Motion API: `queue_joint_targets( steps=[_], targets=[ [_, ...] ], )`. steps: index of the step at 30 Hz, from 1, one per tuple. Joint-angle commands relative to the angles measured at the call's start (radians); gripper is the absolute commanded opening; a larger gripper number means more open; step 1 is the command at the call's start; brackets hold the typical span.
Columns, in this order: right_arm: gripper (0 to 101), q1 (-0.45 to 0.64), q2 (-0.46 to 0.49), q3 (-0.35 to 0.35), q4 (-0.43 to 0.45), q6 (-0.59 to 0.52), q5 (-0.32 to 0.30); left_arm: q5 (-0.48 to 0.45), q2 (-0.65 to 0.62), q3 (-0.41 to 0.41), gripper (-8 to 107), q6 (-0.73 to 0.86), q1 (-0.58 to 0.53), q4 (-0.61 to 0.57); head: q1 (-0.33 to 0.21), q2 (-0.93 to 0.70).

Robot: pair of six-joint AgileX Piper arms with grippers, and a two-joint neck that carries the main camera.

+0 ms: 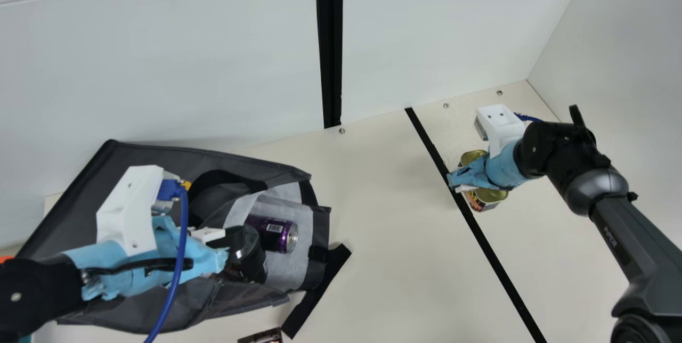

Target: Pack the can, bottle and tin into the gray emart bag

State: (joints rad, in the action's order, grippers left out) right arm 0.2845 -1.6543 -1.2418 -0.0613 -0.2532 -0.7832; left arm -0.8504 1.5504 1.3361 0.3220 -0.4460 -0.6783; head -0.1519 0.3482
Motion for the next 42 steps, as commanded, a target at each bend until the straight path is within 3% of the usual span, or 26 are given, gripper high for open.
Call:
queue_joint_targets(
  steps=[1,28,42],
  targets=[
    [0,-0.012,0.016,0.010,0.003,0.006,-0.001,0.000,0.000,0.000,10,0.000,0.000,0.000,-0.023,0.001],
    [0,-0.251,0.233,0.191,-0.009,0.026,-0.032,0.000,0.000,0.000,10,0.000,0.000,0.000,-0.023,0.001],
    [0,-0.407,0.358,0.260,-0.015,0.024,-0.078,0.000,0.000,0.000,10,0.000,0.000,0.000,-0.023,0.001]
  ],
)
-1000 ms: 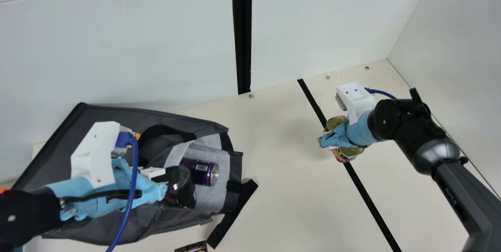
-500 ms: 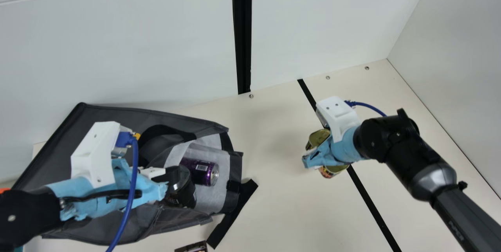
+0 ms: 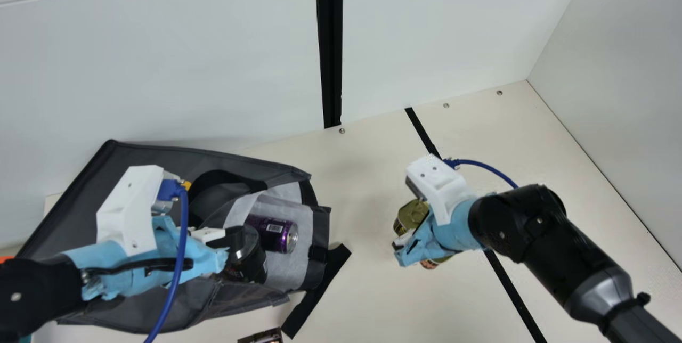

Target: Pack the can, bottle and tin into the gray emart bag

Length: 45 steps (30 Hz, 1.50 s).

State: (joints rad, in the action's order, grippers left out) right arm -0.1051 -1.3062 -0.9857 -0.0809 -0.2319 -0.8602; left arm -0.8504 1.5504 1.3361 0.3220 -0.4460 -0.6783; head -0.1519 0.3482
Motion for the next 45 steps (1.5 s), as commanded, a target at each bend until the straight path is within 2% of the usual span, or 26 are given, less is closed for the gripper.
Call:
queue_joint_targets(
  steps=[1,13,26,33,45],
  targets=[
    [0,-0.031,0.017,0.007,0.006,0.005,-0.005,0.000,0.000,0.000,10,0.000,0.000,0.000,-0.023,0.001],
    [0,-0.192,0.085,0.044,0.026,0.024,-0.042,0.000,0.000,0.000,10,0.000,0.000,0.000,-0.023,0.001],
    [0,-0.321,0.101,0.049,0.020,0.032,-0.053,0.000,0.000,0.000,10,0.000,0.000,0.000,-0.023,0.001],
    [0,-0.362,0.098,0.052,-0.028,-0.010,-0.029,0.000,0.000,0.000,10,0.000,0.000,0.000,-0.023,0.001],
    [0,-0.371,0.090,0.075,-0.145,-0.141,0.058,0.000,0.000,0.000,10,0.000,0.000,0.000,-0.023,0.001]
  ],
)
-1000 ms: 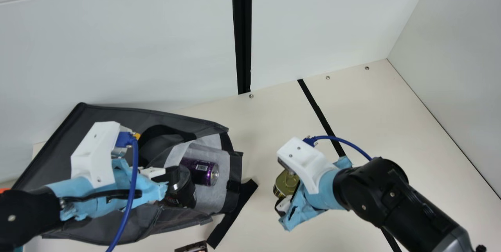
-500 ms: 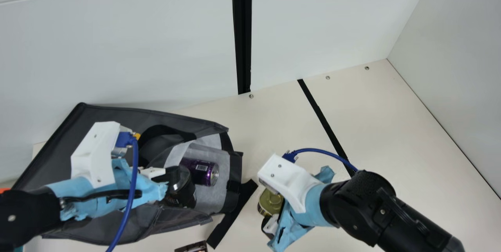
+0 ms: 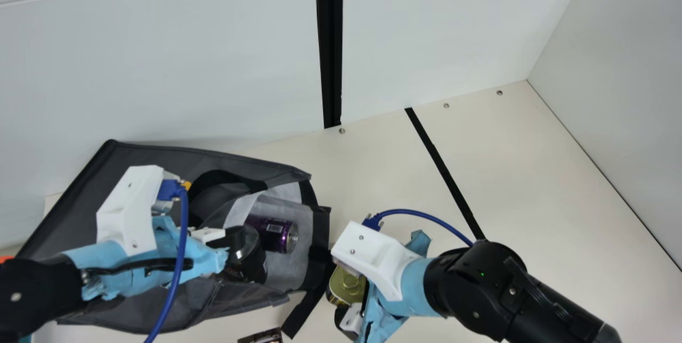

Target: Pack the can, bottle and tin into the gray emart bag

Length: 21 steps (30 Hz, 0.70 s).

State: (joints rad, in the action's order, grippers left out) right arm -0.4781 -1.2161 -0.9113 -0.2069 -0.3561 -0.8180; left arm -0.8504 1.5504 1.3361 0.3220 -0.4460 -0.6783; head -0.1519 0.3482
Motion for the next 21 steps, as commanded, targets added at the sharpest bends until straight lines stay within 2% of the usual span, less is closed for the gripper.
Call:
queue_joint_targets(
  steps=[1,21],
  targets=[
    [0,0.003,0.000,0.003,-0.031,-0.029,0.023,0.000,0.000,0.000,10,0.000,0.000,0.000,-0.023,0.001],
    [0,0.065,-0.028,0.063,-0.308,-0.332,0.194,0.000,0.000,0.000,10,0.000,0.000,0.000,-0.023,0.001]
  ],
)
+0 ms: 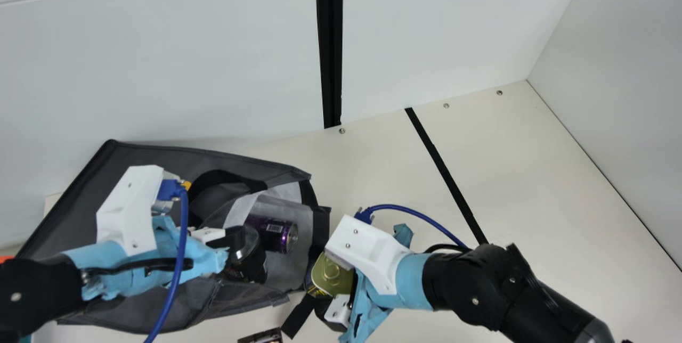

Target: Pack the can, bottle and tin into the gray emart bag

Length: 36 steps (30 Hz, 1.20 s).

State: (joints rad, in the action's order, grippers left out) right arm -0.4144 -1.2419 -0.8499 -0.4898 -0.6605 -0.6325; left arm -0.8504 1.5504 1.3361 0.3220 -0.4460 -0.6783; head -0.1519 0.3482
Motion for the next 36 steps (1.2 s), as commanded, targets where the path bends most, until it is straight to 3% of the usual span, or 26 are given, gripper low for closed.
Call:
queue_joint_targets(
  steps=[1,16,36],
  targets=[
    [0,0.003,-0.006,0.004,-0.040,-0.045,0.017,0.000,0.000,0.000,10,0.000,0.000,0.000,-0.023,0.001],
    [0,0.027,-0.087,0.008,-0.243,-0.283,0.115,0.000,0.000,0.000,10,0.000,0.000,0.000,-0.023,0.001],
    [0,0.009,-0.214,-0.037,-0.494,-0.546,0.173,0.000,0.000,0.000,10,0.000,0.000,0.000,-0.023,0.001]
  ],
)
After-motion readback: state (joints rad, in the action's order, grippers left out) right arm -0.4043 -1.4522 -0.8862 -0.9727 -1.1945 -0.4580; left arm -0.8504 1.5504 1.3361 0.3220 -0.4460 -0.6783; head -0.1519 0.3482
